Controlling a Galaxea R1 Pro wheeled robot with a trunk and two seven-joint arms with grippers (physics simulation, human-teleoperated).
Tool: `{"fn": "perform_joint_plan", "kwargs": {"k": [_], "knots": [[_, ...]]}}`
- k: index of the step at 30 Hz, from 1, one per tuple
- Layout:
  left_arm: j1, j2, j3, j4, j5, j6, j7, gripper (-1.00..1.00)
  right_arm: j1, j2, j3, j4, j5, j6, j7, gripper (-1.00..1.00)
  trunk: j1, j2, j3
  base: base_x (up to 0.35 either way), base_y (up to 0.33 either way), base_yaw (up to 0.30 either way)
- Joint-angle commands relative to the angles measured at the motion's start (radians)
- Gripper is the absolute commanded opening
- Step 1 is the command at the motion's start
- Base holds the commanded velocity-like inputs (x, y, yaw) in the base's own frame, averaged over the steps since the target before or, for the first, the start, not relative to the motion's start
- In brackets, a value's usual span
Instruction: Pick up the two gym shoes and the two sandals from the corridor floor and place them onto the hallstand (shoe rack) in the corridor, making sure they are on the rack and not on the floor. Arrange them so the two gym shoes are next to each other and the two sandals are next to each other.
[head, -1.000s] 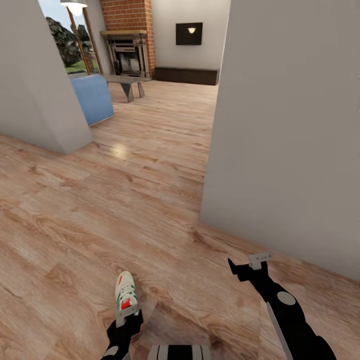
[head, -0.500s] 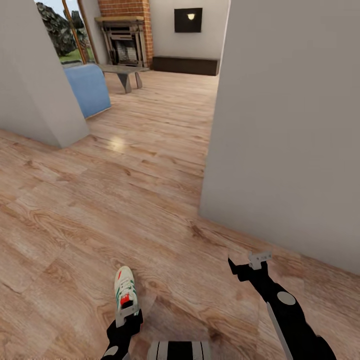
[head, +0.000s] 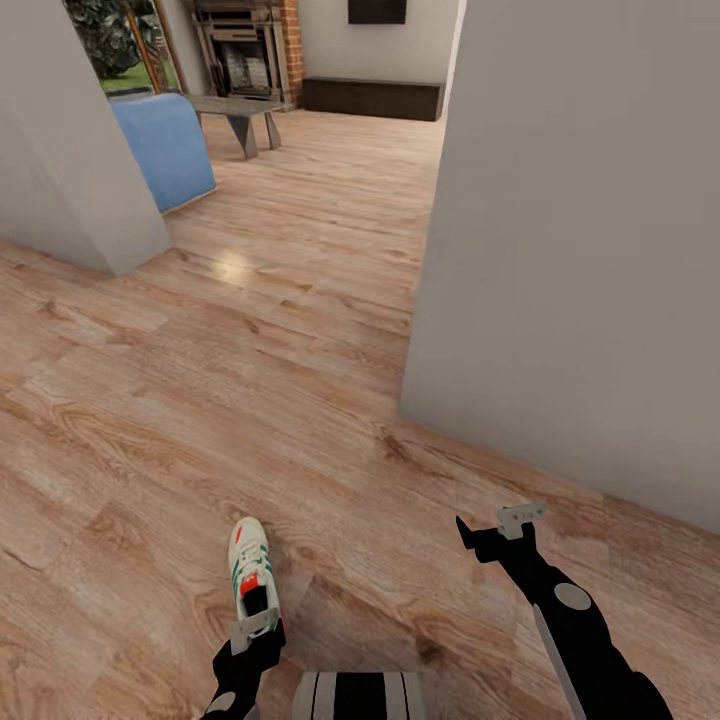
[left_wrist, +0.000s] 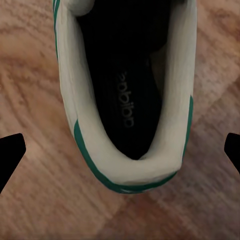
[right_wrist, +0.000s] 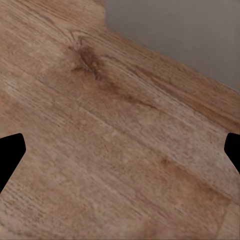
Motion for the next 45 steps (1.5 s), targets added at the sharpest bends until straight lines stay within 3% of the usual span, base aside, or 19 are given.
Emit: {"fn": "perform_joint_plan", "kwargs": {"k": [1,12,22,28,45], "knots": [[-0.001,0.0,0.0,0.001,0.007,-0.004,0.0,1.0,0.0,0.0,-0.002,-0.002,0.01,0.005,0.008,1.0,0.0,0.0,-0.001,0.0,0.0,0.0],[-0.001,0.0,0.0,0.001,0.007,-0.004,0.0,1.0,0.0,0.0,-0.002,-0.002,0.01,0.005,0.008,1.0,0.004,-0.002,-0.039,0.0,0.0,0.0],[0.0,0.0,0.0,0.001,0.007,-0.005,0.0,1.0,0.0,0.0,-0.002,-0.002,0.01,0.005,0.008,1.0,0.004,-0.002,-0.042,0.0,0.0,0.0],[-0.001,0.0,0.0,0.001,0.007,-0.005,0.0,1.0,0.0,0.0,-0.002,-0.002,0.011,0.005,0.008,1.0,0.007,-0.004,-0.066,0.0,0.0,0.0],[-0.001,0.0,0.0,0.001,0.007,-0.005,0.0,1.0,0.0,0.0,-0.002,-0.002,0.011,0.005,0.008,1.0,0.007,-0.004,-0.066,0.0,0.0,0.0]]}}
